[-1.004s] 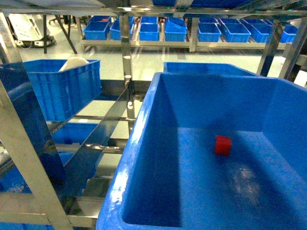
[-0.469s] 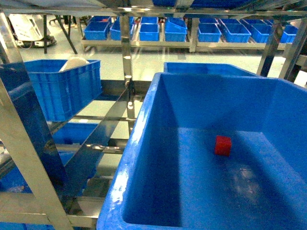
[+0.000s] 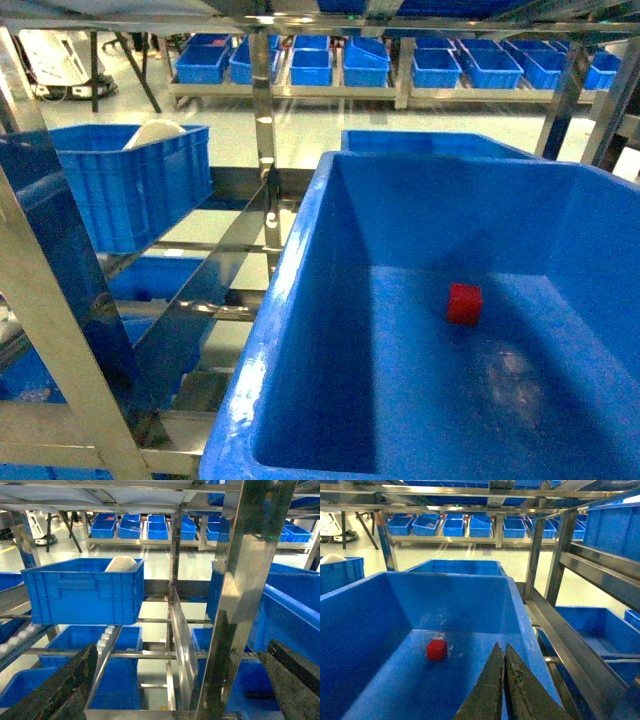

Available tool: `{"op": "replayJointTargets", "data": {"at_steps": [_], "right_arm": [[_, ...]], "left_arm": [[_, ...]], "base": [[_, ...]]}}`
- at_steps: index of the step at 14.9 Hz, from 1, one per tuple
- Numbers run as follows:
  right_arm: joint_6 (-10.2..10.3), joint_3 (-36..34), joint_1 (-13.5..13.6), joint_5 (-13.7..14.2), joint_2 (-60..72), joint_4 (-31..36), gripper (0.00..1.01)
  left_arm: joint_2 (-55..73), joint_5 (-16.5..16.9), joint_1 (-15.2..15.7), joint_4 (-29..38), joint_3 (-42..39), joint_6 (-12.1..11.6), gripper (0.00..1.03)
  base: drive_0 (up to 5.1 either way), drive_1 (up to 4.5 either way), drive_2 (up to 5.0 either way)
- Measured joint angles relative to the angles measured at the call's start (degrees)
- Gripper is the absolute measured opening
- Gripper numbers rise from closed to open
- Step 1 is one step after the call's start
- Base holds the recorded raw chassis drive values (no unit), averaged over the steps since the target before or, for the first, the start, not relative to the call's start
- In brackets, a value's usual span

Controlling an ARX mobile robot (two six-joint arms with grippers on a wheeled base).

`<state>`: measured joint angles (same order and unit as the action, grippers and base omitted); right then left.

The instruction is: Place magnetic block on left shelf second layer

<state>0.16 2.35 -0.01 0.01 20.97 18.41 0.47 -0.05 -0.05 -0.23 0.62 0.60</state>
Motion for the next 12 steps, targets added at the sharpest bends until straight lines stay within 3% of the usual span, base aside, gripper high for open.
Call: {"op": "replayJointTargets", "data": {"at_steps": [2,9,10,11,12], "right_arm": [[0.0,-1.6,0.0,0.0,-1.5,1.7,0.02],[0.0,-1.6,0.0,0.0,-10.5,-7.8,0.02],[0.0,-1.6,0.0,0.0,-11.8,-9.8,0.02],[0.0,-1.6,0.0,0.0,-18.8,-19.0,0.02],[0.0,-1.5,0.0,-0.1,-20.7,-17.5,0.02]], "left_arm": [[0.0,0.0,0.0,0.0,0.0,0.0,0.98],[0.0,0.0,0.0,0.0,0.0,0.0,0.98],[0.0,0.0,0.0,0.0,0.0,0.0,0.98],[0.0,0.0,0.0,0.0,0.0,0.0,0.98],[0.0,0.0,0.0,0.0,0.0,0.0,0.98]], "base": [[0.0,0.0,0.0],[0.0,0.0,0.0],[0.0,0.0,0.0],[0.0,0.0,0.0],[0.0,0.0,0.0]]}}
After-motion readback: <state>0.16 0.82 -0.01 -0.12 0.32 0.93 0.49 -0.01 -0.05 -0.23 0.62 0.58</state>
